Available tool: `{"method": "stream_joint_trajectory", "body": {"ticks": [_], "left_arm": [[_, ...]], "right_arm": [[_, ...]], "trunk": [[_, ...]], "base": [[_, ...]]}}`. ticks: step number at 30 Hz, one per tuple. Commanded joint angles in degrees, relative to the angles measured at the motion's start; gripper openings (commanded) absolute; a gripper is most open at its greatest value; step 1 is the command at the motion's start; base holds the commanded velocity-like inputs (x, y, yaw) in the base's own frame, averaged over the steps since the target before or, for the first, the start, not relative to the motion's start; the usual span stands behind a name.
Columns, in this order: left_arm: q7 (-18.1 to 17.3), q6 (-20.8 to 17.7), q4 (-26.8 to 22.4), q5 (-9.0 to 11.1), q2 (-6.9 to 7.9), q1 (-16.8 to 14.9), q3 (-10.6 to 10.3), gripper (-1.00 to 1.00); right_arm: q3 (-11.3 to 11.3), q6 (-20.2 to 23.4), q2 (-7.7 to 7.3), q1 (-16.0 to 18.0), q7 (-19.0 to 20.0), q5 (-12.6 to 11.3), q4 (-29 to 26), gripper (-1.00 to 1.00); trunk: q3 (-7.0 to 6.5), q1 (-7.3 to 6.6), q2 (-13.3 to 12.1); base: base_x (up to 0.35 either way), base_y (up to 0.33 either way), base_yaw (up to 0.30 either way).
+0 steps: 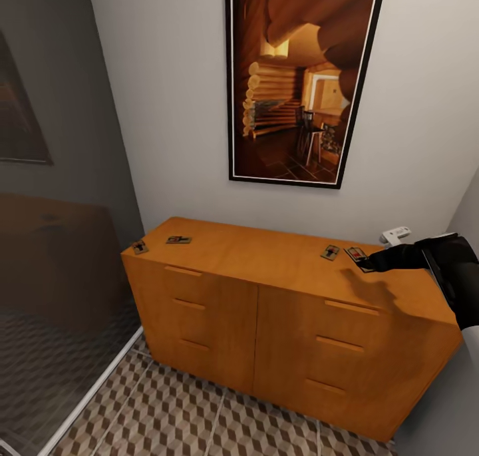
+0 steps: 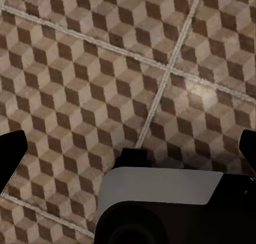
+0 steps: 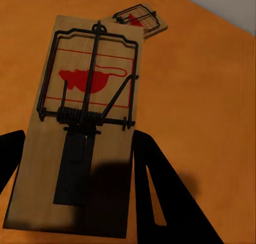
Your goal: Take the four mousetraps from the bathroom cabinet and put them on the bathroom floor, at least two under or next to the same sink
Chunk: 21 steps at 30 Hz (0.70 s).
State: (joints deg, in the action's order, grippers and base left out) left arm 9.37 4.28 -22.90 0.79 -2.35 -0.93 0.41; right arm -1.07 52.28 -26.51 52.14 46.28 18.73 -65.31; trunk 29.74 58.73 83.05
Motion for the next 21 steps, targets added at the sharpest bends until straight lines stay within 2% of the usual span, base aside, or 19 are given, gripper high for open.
{"method": "stream_joint_trajectory", "body": {"ticks": [1,12,21], "left_arm": [[0.12,0.2,0.05,0.09,-0.02,-0.03,0.03,1.0],[0.12,0.2,0.05,0.09,-0.02,-0.03,0.03,1.0],[0.12,0.2,0.05,0.09,-0.02,-0.03,0.03,1.0]], "right_arm": [[-0.07,0.28,-0.03,0.07,0.48,0.41,-0.04,-1.0],[-0.07,0.28,-0.03,0.07,0.49,0.52,-0.01,-1.0],[-0.07,0.28,-0.03,0.07,0.48,0.52,0.0,-1.0]], "trunk": [[0.06,0.0,0.03],[0.06,0.0,0.03],[0.06,0.0,0.03]], "base": [[0.0,0.253,0.0],[-0.013,0.255,0.0],[-0.179,0.137,0.0]]}}
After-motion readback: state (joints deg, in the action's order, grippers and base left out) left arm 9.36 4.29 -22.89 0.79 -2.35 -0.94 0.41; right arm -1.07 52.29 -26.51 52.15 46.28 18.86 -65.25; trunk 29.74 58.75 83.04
